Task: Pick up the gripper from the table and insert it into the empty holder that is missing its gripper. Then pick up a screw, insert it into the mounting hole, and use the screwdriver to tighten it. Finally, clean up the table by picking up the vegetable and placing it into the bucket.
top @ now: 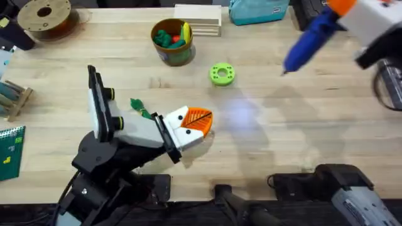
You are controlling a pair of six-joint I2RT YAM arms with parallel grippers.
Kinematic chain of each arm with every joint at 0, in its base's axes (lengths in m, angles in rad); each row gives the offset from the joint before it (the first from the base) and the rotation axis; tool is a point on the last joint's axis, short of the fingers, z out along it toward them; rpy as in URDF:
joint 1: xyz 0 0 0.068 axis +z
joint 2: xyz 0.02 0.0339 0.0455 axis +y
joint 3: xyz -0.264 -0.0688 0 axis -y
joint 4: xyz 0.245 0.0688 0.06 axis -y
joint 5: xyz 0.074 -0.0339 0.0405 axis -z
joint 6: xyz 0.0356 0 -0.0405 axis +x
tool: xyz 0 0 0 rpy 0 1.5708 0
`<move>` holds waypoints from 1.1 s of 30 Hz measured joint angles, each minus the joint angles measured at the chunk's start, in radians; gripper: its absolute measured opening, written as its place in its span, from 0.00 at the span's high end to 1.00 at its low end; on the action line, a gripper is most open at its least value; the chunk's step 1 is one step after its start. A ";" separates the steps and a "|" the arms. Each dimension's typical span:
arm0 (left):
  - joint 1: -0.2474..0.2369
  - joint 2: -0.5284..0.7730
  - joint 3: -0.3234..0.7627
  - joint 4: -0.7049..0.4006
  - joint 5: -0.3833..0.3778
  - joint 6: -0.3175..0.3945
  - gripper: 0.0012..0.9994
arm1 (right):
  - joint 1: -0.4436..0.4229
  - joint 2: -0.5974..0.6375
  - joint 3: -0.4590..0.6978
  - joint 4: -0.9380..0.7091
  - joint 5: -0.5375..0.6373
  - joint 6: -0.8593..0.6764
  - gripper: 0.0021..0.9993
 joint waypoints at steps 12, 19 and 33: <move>0.000 0.000 0.000 0.000 -0.001 0.000 0.99 | 0.501 0.107 -0.073 0.427 -0.012 0.103 0.97; 0.000 0.000 0.000 0.000 -0.001 0.000 0.99 | 0.693 0.259 -0.073 0.659 -0.019 0.113 0.97; 0.000 0.000 0.000 0.000 -0.001 0.000 0.99 | 0.826 0.407 -0.073 0.798 -0.022 0.129 0.97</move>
